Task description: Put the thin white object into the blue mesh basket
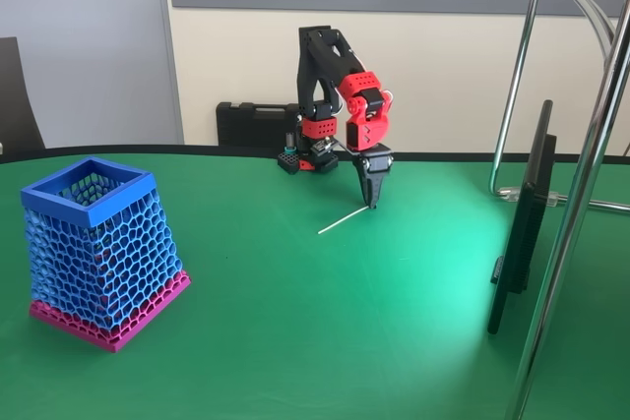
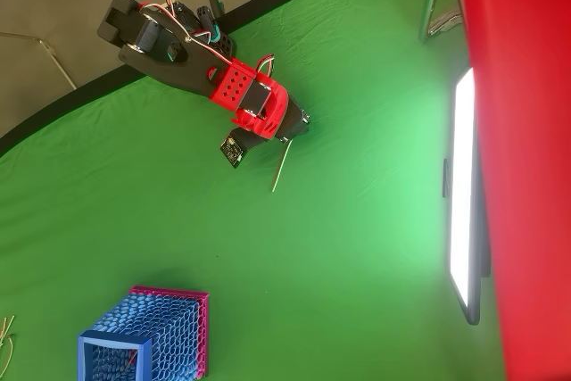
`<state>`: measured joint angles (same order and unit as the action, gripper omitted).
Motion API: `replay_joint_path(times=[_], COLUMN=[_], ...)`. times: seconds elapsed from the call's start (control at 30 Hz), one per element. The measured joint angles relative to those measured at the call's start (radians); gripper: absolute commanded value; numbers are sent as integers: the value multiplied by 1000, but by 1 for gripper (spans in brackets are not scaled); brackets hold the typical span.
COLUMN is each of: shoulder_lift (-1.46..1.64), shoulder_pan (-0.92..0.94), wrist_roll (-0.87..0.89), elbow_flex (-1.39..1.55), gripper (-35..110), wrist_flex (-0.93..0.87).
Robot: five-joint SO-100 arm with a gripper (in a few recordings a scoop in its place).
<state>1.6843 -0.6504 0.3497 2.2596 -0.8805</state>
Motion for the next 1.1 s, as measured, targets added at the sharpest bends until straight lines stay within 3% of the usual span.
replay_joint_path(times=[1.1], shoulder_lift=[-92], shoulder_pan=[6], wrist_roll=[-5], elbow_flex=[-86], gripper=[8], wrist_flex=[-57])
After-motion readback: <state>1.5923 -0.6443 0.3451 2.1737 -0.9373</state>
